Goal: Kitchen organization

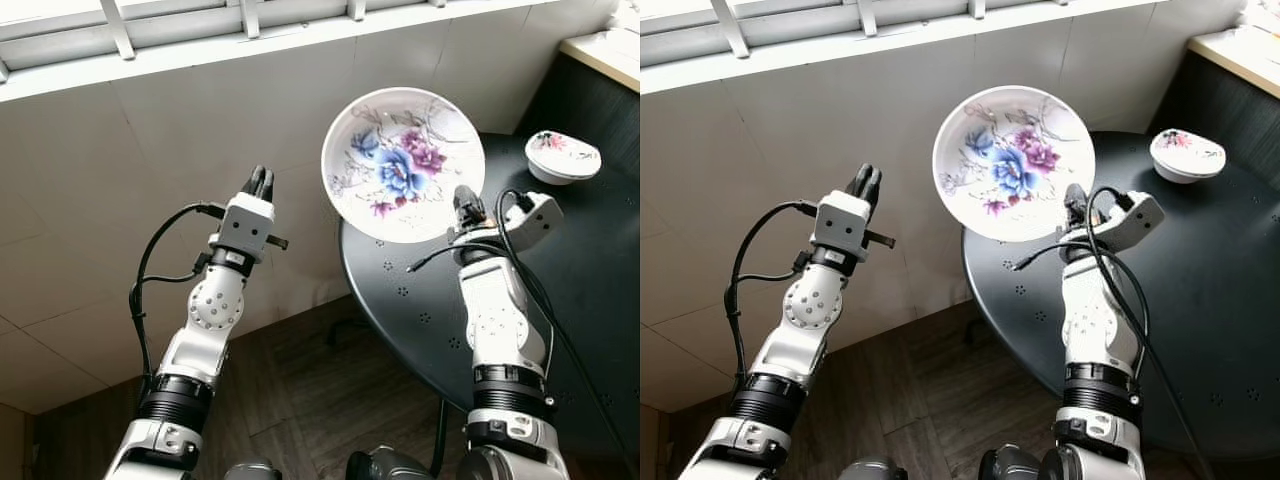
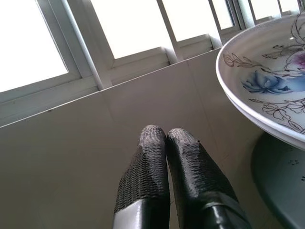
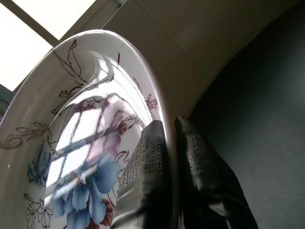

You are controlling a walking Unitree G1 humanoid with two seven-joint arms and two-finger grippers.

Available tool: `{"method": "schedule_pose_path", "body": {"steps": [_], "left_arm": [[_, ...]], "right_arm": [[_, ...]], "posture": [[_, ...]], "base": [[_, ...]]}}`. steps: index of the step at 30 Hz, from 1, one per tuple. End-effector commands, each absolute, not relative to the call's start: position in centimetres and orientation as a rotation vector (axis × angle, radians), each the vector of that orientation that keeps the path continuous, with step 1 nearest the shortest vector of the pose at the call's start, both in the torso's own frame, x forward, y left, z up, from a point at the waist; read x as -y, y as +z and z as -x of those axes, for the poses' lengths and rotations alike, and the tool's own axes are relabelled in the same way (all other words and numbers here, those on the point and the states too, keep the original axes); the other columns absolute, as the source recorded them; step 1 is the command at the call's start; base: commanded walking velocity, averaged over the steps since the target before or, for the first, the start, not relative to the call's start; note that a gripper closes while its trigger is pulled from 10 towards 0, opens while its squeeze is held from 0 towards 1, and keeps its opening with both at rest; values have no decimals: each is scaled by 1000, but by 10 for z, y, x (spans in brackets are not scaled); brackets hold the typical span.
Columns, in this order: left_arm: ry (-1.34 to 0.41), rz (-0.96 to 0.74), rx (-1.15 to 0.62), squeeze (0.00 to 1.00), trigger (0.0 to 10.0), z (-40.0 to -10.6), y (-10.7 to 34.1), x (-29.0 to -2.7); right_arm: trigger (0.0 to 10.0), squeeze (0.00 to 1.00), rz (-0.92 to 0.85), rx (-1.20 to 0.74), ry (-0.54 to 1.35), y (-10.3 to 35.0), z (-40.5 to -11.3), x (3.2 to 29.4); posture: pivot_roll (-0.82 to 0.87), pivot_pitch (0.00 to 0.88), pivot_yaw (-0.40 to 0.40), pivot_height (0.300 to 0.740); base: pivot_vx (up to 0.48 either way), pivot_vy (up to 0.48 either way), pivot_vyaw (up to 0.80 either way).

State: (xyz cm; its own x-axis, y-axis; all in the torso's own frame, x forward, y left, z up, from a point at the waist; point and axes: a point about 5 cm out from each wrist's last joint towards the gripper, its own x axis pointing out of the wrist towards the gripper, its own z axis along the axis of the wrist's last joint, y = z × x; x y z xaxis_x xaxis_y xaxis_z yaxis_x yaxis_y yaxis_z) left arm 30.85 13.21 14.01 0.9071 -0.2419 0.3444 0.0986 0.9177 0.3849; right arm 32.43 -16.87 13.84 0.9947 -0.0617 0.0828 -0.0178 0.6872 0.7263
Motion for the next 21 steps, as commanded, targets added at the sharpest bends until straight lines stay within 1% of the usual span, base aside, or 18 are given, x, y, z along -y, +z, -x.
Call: {"method": "schedule_pose_path", "body": {"steps": [1,5,7,12,21], "left_arm": [[-184,-387,373,0,10000,-310,137,-131],[-184,-374,364,0,10000,-310,136,-131],[-183,-368,361,0,10000,-310,135,-131],[-180,-368,358,0,10000,-310,136,-132],[-175,-373,353,0,10000,-310,136,-133]], "right_arm": [[0,0,-835,145,8,145,-322,160],[0,0,-813,145,27,145,-320,157],[0,0,-796,134,24,143,-320,157],[0,0,-758,141,43,144,-319,156],[0,0,-745,146,57,145,-319,152]], "posture": [[148,0,-19,740],[147,0,-18,740],[148,0,-18,740],[151,0,-18,740],[153,0,-18,740]], "base": [[0,0,0],[0,0,0],[0,0,569],[0,0,800],[0,0,800]]}}
